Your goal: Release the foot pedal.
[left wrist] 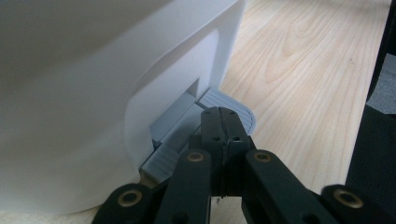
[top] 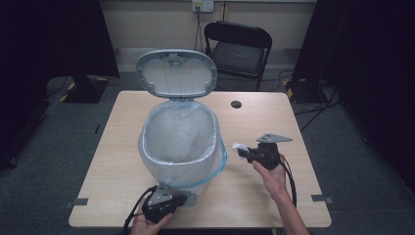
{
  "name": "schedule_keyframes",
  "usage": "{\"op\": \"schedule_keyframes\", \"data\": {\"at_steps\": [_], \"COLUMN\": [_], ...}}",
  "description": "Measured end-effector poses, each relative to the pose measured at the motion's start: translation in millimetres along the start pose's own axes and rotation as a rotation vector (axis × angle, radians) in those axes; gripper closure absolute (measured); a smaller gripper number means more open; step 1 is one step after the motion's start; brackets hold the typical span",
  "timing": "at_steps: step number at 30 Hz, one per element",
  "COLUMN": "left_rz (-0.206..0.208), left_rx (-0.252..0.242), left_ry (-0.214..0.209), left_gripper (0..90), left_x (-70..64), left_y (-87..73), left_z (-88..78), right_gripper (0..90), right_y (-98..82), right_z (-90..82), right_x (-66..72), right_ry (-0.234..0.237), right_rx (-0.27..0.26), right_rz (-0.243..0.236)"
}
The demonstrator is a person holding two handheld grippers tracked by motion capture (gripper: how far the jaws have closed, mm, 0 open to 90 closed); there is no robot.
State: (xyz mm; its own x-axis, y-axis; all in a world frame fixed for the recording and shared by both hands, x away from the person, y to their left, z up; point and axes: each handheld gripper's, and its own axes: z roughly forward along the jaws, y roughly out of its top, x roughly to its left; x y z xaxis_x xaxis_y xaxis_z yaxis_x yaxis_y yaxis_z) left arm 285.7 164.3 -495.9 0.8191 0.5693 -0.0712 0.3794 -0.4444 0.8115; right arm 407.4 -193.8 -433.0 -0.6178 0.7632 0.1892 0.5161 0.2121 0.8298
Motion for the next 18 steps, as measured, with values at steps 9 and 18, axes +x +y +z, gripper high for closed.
{"op": "schedule_keyframes", "data": {"at_steps": [9, 18], "left_rz": [-0.006, -0.001], "left_rx": [0.000, 0.000], "left_ry": [0.002, -0.001], "left_gripper": [90.0, 90.0], "left_x": [-0.4, 0.1], "left_y": [0.1, 0.0], "left_z": [0.0, 0.0], "right_gripper": [78.5, 78.6], "right_y": [7.4, 18.8], "right_z": [-10.8, -28.1], "right_x": [4.7, 12.1], "right_ry": [0.033, 0.029], "right_rx": [-0.024, -0.072], "right_rz": [0.002, -0.012]}}
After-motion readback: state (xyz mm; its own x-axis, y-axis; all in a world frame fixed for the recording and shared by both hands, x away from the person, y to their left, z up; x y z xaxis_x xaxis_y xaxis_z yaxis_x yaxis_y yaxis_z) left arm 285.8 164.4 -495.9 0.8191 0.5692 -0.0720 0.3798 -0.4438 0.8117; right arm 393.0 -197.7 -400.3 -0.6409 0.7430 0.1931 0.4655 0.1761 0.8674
